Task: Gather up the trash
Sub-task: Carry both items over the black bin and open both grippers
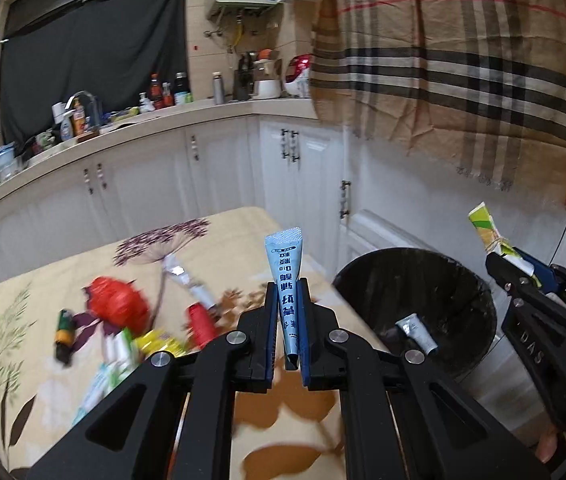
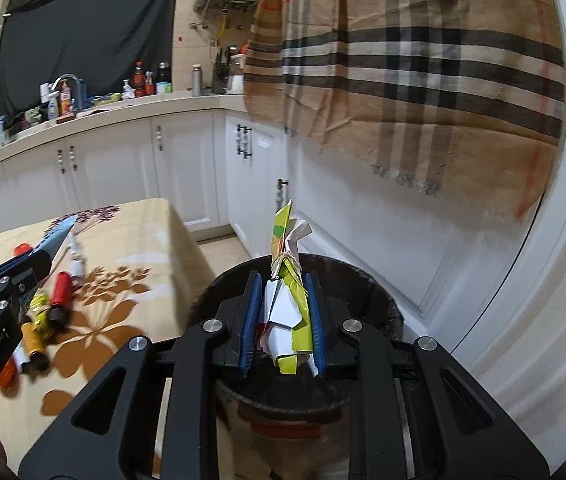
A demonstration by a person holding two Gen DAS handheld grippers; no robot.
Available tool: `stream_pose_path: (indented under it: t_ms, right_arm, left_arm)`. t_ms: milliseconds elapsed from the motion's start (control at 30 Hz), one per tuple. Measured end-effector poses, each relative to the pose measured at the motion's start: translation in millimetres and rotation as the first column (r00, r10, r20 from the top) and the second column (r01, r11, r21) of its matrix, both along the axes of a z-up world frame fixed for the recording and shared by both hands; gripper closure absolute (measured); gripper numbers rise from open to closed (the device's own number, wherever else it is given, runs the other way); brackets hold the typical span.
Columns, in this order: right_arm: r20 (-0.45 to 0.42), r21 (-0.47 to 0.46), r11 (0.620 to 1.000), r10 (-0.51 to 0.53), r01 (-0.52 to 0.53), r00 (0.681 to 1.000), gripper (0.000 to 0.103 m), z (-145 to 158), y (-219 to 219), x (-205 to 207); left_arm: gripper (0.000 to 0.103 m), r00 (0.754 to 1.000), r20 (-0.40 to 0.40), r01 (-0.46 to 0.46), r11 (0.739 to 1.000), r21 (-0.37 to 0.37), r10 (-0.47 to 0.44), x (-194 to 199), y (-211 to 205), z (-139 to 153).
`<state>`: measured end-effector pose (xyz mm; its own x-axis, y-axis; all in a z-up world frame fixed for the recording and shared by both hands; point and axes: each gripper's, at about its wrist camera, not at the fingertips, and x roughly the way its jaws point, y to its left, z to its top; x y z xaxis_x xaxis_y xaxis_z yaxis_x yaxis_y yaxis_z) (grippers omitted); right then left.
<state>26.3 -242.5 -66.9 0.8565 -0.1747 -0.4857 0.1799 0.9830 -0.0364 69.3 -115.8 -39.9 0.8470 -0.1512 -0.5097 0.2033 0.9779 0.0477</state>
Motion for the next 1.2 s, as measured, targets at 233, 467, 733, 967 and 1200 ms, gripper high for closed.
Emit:
stream_pose_path:
  t_ms: [233, 467, 733, 967, 1200]
  right_arm:
    - [-0.011, 0.006, 0.999, -0.048, 0.048, 0.999, 0.081, -7.4, -22.5, 22.8]
    - [-0.022, 0.02, 0.996, -0.084, 0.084, 0.996, 0.081, -16.8, -41.5, 45.1]
    - [-0.052, 0.039, 0.992, -0.118, 0.12, 0.992, 0.08, -33.4, -61.1, 64.5]
    - [-0.088, 0.053, 0.988, -0.141, 0.146, 0.986, 0.063, -46.0, -71.9, 78.3]
    - [-0.075, 0.06, 0.986, -0.153, 0.158, 0.985, 0.063, -44.3, -74.4, 74.0]
  left_arm:
    - [0.093, 0.998, 0.004, 0.067, 0.998, 0.017, -0.067, 26.5, -34.9, -1.3]
    - [0.093, 0.995, -0.029, 0.097, 0.994, 0.042, -0.095, 52.9, -64.1, -14.1]
    - [0.093, 0.991, -0.075, 0.114, 0.991, 0.073, -0.109, 79.1, -89.8, -30.6]
    - [0.08, 0.986, -0.128, 0.114, 0.991, 0.07, -0.104, 94.5, -95.8, -39.4]
    - [0.067, 0.988, -0.121, 0.106, 0.992, 0.07, -0.097, 93.6, -95.0, -37.2]
